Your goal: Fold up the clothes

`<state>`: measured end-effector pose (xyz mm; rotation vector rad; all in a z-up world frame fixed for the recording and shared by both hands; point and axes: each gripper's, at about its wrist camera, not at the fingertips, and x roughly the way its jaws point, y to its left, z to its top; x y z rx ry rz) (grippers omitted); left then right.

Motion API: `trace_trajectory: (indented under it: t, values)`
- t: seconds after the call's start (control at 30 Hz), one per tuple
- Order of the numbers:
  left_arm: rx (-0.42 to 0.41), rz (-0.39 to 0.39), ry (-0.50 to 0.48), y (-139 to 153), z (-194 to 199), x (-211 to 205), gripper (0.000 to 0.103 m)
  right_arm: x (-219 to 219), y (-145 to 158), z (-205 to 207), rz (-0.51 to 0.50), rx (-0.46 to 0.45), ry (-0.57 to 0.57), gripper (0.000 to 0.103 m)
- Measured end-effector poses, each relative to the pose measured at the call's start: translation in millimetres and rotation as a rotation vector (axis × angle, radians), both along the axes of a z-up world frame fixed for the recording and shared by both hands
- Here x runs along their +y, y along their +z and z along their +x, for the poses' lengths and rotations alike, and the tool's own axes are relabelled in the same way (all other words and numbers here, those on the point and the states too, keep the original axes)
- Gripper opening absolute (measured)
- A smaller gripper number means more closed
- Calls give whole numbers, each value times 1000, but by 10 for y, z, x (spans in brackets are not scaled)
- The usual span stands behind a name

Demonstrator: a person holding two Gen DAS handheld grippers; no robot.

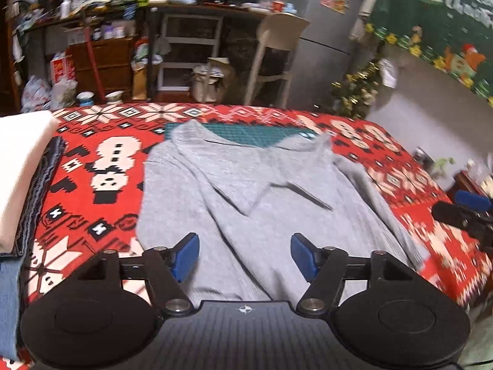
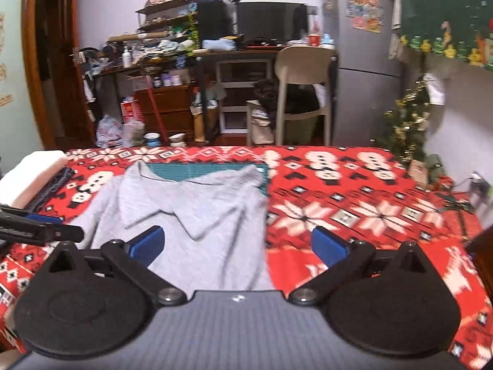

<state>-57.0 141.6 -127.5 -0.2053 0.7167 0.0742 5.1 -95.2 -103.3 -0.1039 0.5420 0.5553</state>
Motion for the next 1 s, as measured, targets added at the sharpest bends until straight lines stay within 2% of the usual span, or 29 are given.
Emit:
trace_trajectory:
  t: [0.13, 0.2, 0.23, 0.33, 0.43, 0.5, 0.57, 0.63, 0.7, 0.87, 0.93, 1.0]
  values:
    - [-29, 85, 2, -23, -178, -139, 75, -250, -7, -150, 27, 15, 8, 102]
    - [-45, 141, 49, -49, -257, -168, 87, -331, -63, -144, 31, 67, 5, 100]
    - [-55, 169, 76, -60, -289, -175, 98, -372, -91, -141, 33, 93, 4, 98]
    - [-56, 210, 141, -100, -337, -149, 98, -468, -171, -131, 36, 140, -11, 86]
    - [-33, 163, 177, -130, -345, -26, 97, -488, -243, -110, 14, 138, -30, 64]
    - [-3, 127, 228, -140, -368, 72, 96, -458, -268, -106, 1, 144, -5, 40]
    - [29, 64, 248, -165, -407, 192, 82, -372, -265, -134, -30, 149, 60, 26]
    - [34, 18, 259, -171, -452, 284, 77, -303, -259, -170, -35, 151, 103, 24]
    - [35, -26, 270, -174, -497, 373, 77, -246, -267, -192, -36, 156, 125, 25]
    - [29, -33, 265, -170, -546, 460, 76, -91, -367, -151, -85, 142, 116, 24]
    - [36, -36, 270, -182, -553, 492, 76, -93, -391, -101, -71, 152, 99, 2]
    - [37, -32, 272, -174, -546, 516, 75, -126, -395, -44, -71, 148, 73, 2]
